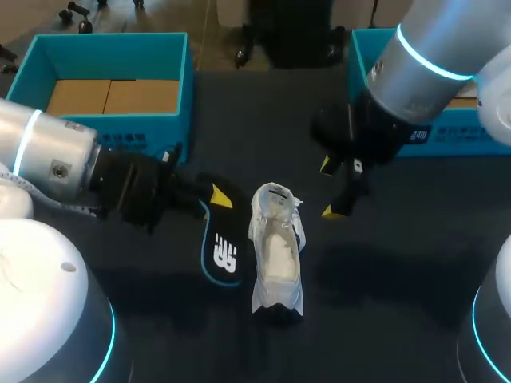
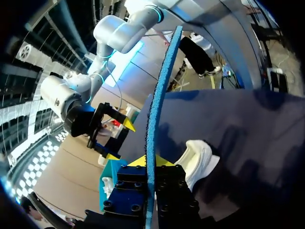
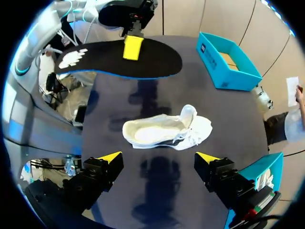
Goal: Take the shoe out of the shoebox, open the shoe tongue, remove and reinsert the insole, then place the shoe into the shoebox
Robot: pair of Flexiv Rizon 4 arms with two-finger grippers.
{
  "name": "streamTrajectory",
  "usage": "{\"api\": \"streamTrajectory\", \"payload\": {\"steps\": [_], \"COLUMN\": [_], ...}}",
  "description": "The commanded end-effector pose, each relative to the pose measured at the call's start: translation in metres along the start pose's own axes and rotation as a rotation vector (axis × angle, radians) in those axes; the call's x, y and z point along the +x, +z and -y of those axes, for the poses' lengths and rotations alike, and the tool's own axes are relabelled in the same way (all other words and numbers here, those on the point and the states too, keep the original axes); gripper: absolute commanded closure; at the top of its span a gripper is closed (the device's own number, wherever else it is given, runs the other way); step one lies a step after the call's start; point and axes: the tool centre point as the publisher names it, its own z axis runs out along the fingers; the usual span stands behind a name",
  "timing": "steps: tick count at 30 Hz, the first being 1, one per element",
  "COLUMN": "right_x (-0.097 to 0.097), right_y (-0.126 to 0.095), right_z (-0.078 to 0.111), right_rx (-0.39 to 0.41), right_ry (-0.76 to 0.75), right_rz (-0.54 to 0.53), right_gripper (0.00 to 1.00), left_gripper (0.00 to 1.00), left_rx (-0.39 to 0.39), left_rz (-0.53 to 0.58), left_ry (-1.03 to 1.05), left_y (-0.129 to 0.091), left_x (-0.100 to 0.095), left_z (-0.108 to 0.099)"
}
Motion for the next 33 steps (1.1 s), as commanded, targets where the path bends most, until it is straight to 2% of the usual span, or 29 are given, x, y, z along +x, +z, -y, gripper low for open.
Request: {"api": "streamTrajectory", "payload": {"steps": [1,6,11,17,20,33], "right_x": [0.008,0.018,0.021,0.028,0.033,0.033], "right_y": [0.007,0.021,0.042,0.060,0.069,0.069], "right_z": [-0.005,-0.003,0.000,0.001,0.003,0.003], "right_rx": [0.007,0.022,0.050,0.077,0.070,0.070], "right_ry": [-0.058,-0.141,-0.176,-0.194,-0.168,-0.168], "right_rz": [0.053,0.085,0.065,0.052,0.035,0.035], "right_gripper": [0.00,0.00,0.00,0.00,0.00,0.00], "left_gripper": [1.00,1.00,1.00,1.00,1.00,1.00], "left_rx": [0.081,0.169,0.222,0.327,0.322,0.311], "left_rz": [-0.015,-0.013,0.013,0.051,0.080,0.084], "left_ry": [-0.133,-0.272,-0.365,-0.472,-0.479,-0.459], "left_y": [-0.002,0.000,0.006,0.019,0.026,0.027], "left_x": [0.009,0.017,0.020,0.021,0.021,0.019], "left_z": [0.002,0.010,0.018,0.026,0.031,0.032]}}
